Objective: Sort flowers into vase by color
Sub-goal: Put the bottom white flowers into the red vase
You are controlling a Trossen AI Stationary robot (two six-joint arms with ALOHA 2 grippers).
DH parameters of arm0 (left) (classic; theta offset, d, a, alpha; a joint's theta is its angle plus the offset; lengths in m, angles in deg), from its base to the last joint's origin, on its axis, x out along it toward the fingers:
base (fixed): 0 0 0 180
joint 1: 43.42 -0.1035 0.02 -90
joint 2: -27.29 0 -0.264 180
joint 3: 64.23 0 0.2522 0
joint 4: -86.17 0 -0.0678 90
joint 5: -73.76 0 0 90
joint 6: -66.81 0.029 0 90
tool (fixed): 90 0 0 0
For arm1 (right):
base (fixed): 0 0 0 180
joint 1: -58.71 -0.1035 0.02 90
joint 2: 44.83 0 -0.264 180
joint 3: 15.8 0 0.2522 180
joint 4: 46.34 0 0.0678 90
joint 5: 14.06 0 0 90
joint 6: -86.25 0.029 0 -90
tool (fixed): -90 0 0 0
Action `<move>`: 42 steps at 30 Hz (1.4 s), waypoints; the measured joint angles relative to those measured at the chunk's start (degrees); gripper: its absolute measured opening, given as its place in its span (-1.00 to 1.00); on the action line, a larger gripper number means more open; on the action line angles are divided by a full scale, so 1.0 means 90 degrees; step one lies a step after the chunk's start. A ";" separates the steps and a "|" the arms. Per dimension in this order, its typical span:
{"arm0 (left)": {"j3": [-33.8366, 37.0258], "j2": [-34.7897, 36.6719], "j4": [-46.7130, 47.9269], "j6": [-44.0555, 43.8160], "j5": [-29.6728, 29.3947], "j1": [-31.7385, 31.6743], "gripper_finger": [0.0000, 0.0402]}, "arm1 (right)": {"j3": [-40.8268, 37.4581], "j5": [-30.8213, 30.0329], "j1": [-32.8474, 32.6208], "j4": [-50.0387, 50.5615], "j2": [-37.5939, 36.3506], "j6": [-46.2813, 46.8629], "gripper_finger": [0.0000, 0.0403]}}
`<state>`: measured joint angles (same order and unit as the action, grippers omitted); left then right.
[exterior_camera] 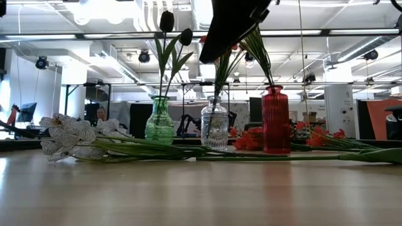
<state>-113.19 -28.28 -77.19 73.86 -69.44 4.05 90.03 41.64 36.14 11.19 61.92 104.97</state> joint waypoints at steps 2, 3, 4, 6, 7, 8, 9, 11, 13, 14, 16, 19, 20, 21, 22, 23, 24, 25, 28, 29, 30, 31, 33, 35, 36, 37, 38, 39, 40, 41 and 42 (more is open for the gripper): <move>0.0000 0.0002 -0.0005 0.0000 -0.0014 -0.0002 -0.61 | 0.0000 0.0123 0.0056 -0.0028 0.0001 -0.0012 0.12; 0.0000 0.0002 -0.0004 0.0000 -0.0016 -0.0004 -0.61 | -0.0001 0.0200 0.0088 -0.0091 0.0000 -0.0026 0.13; 0.0000 0.0002 -0.0002 0.0000 -0.0016 -0.0005 -0.61 | -0.0005 0.0270 0.0116 -0.0179 0.0001 -0.0032 0.14; 0.0000 0.0005 -0.0005 -0.0002 -0.0026 -0.0005 -0.61 | -0.0012 0.0391 0.0174 -0.0285 0.0001 -0.0074 0.18; 0.0000 0.0006 -0.0004 -0.0002 -0.0026 -0.0005 -0.61 | -0.0012 0.0480 0.0197 -0.0344 0.0001 -0.0085 0.21; 0.0000 0.0005 -0.0002 -0.0002 -0.0026 -0.0005 -0.61 | -0.0012 0.0534 0.0225 -0.0384 -0.0001 -0.0088 0.25; 0.0000 0.0007 -0.0002 -0.0002 -0.0028 -0.0005 -0.61 | -0.0012 0.0552 0.0253 -0.0394 0.0001 -0.0090 0.29; 0.0000 0.0005 0.0019 0.0000 -0.0028 -0.0005 -0.61 | -0.0013 0.0645 0.0301 -0.0399 0.0000 -0.0147 0.37; 0.0002 0.0005 0.0044 -0.0001 -0.0028 -0.0005 -0.61 | -0.0020 0.0669 0.0342 -0.0409 -0.0001 -0.0185 0.45; 0.0002 0.0007 0.0065 0.0000 -0.0028 -0.0005 -0.61 | -0.0027 0.0669 0.0349 -0.0431 -0.0001 -0.0212 0.48; 0.0005 0.0006 0.0081 0.0043 -0.0028 -0.0007 -0.61 | -0.0027 0.0665 0.0389 -0.0513 0.0028 -0.0244 0.52; 0.0005 0.0007 0.0075 0.0114 -0.0035 -0.0016 -0.61 | -0.0029 0.0717 0.0423 -0.0813 0.0173 -0.0432 0.55; 0.0005 0.0005 0.0076 0.0127 -0.0044 -0.0024 -0.61 | -0.0029 0.0788 0.0438 -0.0912 0.0250 -0.0540 0.55; 0.0005 0.0007 0.0075 0.0136 -0.0082 -0.0027 -0.61 | -0.0025 0.0864 0.0457 -0.1025 0.0340 -0.0622 0.55; 0.0005 0.0009 0.0073 0.0138 -0.0171 -0.0029 -0.61 | -0.0004 0.0938 0.0463 -0.1110 0.0436 -0.0688 0.55; 0.0005 0.0014 0.0075 0.0141 -0.0291 -0.0029 -0.61 | 0.0022 0.1001 0.0476 -0.1176 0.0531 -0.0737 0.54; 0.0005 0.0016 0.0069 0.0141 -0.0407 -0.0029 -0.61 | 0.0034 0.1036 0.0484 -0.1227 0.0625 -0.0761 0.53; 0.0005 0.0019 0.0071 0.0143 -0.0505 -0.0029 -0.61 | 0.0041 0.1050 0.0498 -0.1286 0.0718 -0.0779 0.53; 0.0005 0.0019 0.0073 0.0143 -0.0536 -0.0029 -0.61 | 0.0107 0.1256 0.0554 -0.1444 0.1007 -0.0757 0.52; 0.0005 0.0020 0.0071 0.0144 -0.0536 -0.0029 -0.61 | 0.0140 0.1297 0.0584 -0.1442 0.1115 -0.0713 0.53; 0.0005 0.0022 0.0073 0.0158 -0.0536 -0.0029 -0.61 | 0.0180 0.1322 0.0618 -0.1435 0.1232 -0.0677 0.54; 0.0005 0.0024 0.0071 0.0162 -0.0536 -0.0029 -0.61 | 0.0222 0.1322 0.0650 -0.1428 0.1346 -0.0657 0.54; 0.0007 0.0024 0.0071 0.0163 -0.0536 -0.0029 -0.61 | 0.0305 0.1346 0.0711 -0.1421 0.1544 -0.0648 0.54; 0.0007 0.0024 0.0073 0.0163 -0.0536 -0.0029 -0.61 | 0.0428 0.1372 0.0769 -0.1412 0.1727 -0.0635 0.54; 0.0007 0.0024 0.0070 0.0163 -0.0536 -0.0029 -0.61 | 0.0493 0.1379 0.0805 -0.1410 0.1813 -0.0601 0.53; 0.0007 0.0024 0.0072 0.0163 -0.0536 -0.0029 -0.61 | 0.0542 0.1386 0.0840 -0.1401 0.1885 -0.0569 0.52; 0.0007 0.0024 0.0070 0.0163 -0.0535 -0.0029 -0.61 | 0.0584 0.1424 0.0872 -0.1384 0.1937 -0.0535 0.51; 0.0007 0.0024 0.0071 0.0163 -0.0536 -0.0029 -0.61 | 0.0615 0.1502 0.0912 -0.1376 0.1995 -0.0505 0.51; 0.0007 0.0024 0.0072 0.0163 -0.0536 -0.0029 -0.61 | 0.0656 0.1563 0.0950 -0.1356 0.2051 -0.0450 0.50; 0.0007 0.0024 0.0068 0.0163 -0.0536 -0.0029 -0.61 | 0.0689 0.1653 0.0991 -0.1329 0.2079 -0.0399 0.50; 0.0007 0.0024 0.0073 0.0162 -0.0534 -0.0029 -0.61 | 0.0692 0.1758 0.1031 -0.1315 0.2085 -0.0353 0.50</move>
<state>-113.13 -28.06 -76.54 75.32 -74.24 3.78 96.26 57.46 45.42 -0.64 80.69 101.79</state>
